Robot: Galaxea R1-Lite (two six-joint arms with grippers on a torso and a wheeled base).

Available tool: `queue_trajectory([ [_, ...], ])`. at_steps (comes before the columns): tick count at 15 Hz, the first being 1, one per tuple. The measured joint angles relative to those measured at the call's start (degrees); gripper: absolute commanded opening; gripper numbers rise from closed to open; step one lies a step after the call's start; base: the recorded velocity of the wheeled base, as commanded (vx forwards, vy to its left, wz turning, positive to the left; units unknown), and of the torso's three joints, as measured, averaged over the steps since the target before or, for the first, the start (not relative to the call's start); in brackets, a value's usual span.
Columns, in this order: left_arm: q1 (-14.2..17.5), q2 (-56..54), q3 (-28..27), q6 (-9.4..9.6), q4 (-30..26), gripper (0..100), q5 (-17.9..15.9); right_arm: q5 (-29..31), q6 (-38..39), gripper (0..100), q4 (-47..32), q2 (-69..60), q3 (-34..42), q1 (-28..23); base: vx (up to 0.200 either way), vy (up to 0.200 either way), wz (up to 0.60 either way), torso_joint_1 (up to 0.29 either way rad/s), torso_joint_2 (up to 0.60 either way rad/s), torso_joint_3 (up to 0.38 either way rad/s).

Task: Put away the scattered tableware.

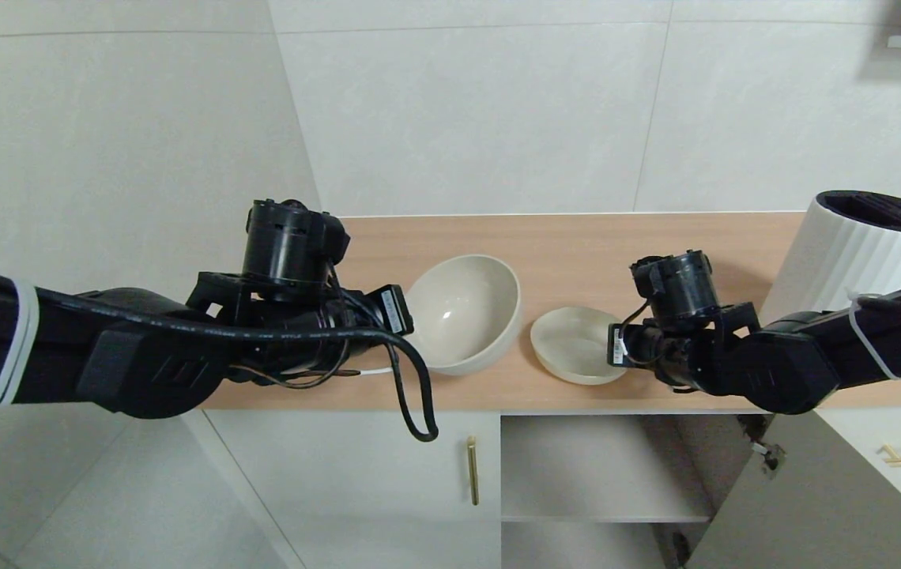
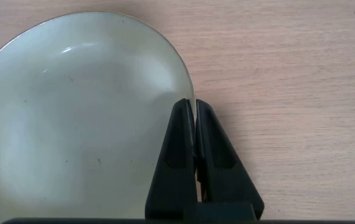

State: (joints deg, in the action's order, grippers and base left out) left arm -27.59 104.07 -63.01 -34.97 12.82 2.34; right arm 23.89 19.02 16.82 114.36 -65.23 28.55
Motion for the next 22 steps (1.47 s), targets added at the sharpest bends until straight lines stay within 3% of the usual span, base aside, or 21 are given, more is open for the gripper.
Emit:
queue_trajectory([
  [4, 0.0, -0.5, 1.0, 0.09, -0.1, 0, 0.0, -0.4, 0.7, 0, -0.5, -1.8, 0.4, -0.1, 0.000, 0.000, 0.00, 0.000, 0.00, 0.000],
  [7, -0.2, -2.5, 3.8, 0.30, 0.0, 0, -0.5, -4.5, 0.9, 0, -1.7, -7.3, 2.8, -0.3, 0.000, 0.000, 0.00, 0.000, 0.00, 0.000],
  [10, -0.6, -7.3, 8.7, 1.18, 0.1, 0, -3.9, -12.1, 1.0, 0, -9.7, -16.4, 5.4, -0.4, 0.000, 0.000, 0.00, 0.000, 0.00, 0.000],
  [12, -0.7, -10.9, 11.8, 3.12, 0.1, 0, -6.9, -15.0, 1.6, 0, -15.0, -22.0, 7.3, -0.4, 0.000, 0.000, 0.00, 0.000, 0.00, 0.000],
  [14, -0.7, -13.4, 14.6, 5.01, 0.0, 0, -7.4, -15.8, 1.8, 0, -15.9, -26.1, 10.2, -0.3, 0.000, 0.000, 0.00, 0.000, 0.00, 0.000],
  [19, -0.9, -14.9, 17.0, 5.39, 0.0, 0, -7.3, -17.4, 1.5, 0, -15.7, -30.5, 14.7, -0.3, 0.000, 0.000, 0.00, 0.000, 0.00, 0.000],
  [22, -1.2, -14.5, 17.1, 5.32, 0.0, 0, -7.2, -17.4, 1.4, 0, -15.6, -30.8, 15.0, -0.4, -0.200, 0.000, 0.00, 0.002, 0.00, 0.007],
])
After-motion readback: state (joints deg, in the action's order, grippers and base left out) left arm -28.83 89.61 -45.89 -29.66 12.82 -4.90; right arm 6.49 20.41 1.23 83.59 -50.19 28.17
